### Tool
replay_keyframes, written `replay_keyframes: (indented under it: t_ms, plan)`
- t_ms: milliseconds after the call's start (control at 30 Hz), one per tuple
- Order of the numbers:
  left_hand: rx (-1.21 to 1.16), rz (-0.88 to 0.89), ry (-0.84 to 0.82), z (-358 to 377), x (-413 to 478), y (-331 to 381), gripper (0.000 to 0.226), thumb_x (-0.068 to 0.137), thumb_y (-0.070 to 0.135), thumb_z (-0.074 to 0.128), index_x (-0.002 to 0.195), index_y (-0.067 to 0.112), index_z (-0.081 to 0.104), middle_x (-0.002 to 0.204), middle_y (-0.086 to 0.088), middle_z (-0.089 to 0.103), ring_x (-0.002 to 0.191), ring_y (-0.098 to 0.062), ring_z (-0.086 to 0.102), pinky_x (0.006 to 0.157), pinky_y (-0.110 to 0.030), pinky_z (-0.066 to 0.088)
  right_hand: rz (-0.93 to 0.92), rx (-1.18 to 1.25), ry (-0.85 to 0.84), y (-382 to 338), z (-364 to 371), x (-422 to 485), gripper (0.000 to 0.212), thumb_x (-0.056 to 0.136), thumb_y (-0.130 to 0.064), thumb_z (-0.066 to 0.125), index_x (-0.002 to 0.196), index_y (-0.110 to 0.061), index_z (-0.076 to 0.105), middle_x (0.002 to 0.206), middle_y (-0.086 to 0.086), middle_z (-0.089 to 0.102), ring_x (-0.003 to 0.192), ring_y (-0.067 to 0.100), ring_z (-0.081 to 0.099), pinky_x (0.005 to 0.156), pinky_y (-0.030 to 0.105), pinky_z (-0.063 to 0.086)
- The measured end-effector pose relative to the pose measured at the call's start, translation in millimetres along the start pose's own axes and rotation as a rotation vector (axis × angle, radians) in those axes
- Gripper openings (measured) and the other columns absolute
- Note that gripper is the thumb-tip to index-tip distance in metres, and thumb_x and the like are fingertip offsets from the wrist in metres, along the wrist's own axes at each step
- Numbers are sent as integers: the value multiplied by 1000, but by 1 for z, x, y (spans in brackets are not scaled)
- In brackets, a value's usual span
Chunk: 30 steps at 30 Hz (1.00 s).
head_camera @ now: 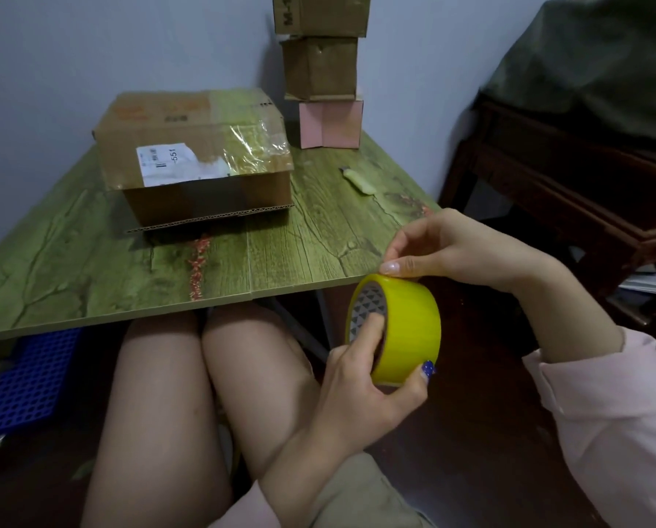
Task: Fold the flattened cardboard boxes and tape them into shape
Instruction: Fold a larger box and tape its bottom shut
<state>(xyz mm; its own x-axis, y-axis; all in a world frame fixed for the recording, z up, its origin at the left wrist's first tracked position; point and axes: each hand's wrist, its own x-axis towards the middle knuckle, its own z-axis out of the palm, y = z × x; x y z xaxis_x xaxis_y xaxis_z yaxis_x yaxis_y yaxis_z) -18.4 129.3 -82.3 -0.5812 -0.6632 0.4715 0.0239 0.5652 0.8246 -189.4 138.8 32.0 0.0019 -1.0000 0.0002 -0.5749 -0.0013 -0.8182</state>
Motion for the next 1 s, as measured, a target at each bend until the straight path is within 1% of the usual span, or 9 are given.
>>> replay_keyframes:
  t_ms: [67, 167, 267, 333, 500, 700, 800, 900, 1000]
  plan:
    - [-41, -39, 8, 1, -1, -1, 56, 73, 51, 59, 113, 12, 54, 74, 0, 61, 59, -20, 55, 63, -27, 48, -22, 30, 48, 0, 3, 4, 16, 73, -18, 72, 83, -5, 72, 73, -2, 71, 70, 4, 64, 66, 13, 50]
    - [-191, -67, -99, 2, -1, 3, 49, 82, 52, 58, 116, 19, 46, 83, -6, 70, 75, -26, 67, 71, -42, 54, -43, -21, 121, 3, 7, 8, 15, 68, -22, 74, 78, -10, 73, 71, 3, 71, 68, 5, 62, 65, 17, 51]
    - [-331, -127, -140, 4, -3, 7, 41, 87, 39, 54, 116, 11, 47, 78, 3, 72, 75, -14, 70, 70, -29, 54, -85, -109, 220, 2, 2, 10, 15, 67, -25, 76, 75, -13, 74, 72, 7, 72, 63, 4, 61, 63, 16, 49]
    - [-532, -293, -120, 9, -10, 5, 31, 85, 37, 56, 103, 12, 50, 71, -2, 70, 67, -19, 68, 63, -28, 52, -94, -158, 261, -4, -9, 11, 20, 64, -29, 76, 76, -14, 75, 71, 8, 72, 62, 7, 61, 61, 16, 48]
    - [-645, -447, -81, 14, -3, 4, 5, 97, 13, 49, 96, 9, 47, 67, -5, 70, 63, -18, 68, 58, -26, 52, -28, -309, 207, 0, -8, 32, 14, 70, -24, 79, 83, -19, 78, 68, -13, 71, 66, 1, 63, 62, 6, 44]
    - [-704, -495, -90, 19, 3, 1, 5, 98, 15, 44, 97, 10, 46, 70, -5, 72, 66, -18, 70, 58, -27, 54, 4, -380, 210, 22, -1, 50, 14, 73, -27, 79, 87, -23, 78, 84, -7, 74, 83, -1, 64, 83, 21, 49]
    - [-745, -533, -74, 23, 5, -2, 6, 98, 13, 44, 100, 8, 46, 69, -6, 72, 64, -18, 69, 58, -28, 55, -15, -394, 235, 33, 6, 54, 14, 71, -28, 80, 85, -25, 77, 84, -4, 74, 74, -4, 61, 74, 12, 44]
    - [-772, -591, -52, 28, 5, -4, 10, 99, 12, 44, 104, 5, 45, 68, -6, 71, 62, -17, 69, 58, -27, 56, -18, -332, 315, 45, 12, 54, 28, 61, -39, 81, 83, -26, 71, 74, -3, 63, 67, 10, 55, 65, 25, 42]
    - [-780, -613, -33, 32, 5, -8, 12, 98, 12, 44, 106, 3, 45, 67, -5, 71, 61, -17, 69, 59, -27, 56, -30, -352, 465, 56, 13, 53, 39, 62, -42, 82, 82, -18, 60, 72, -4, 56, 67, 9, 49, 62, 23, 39]
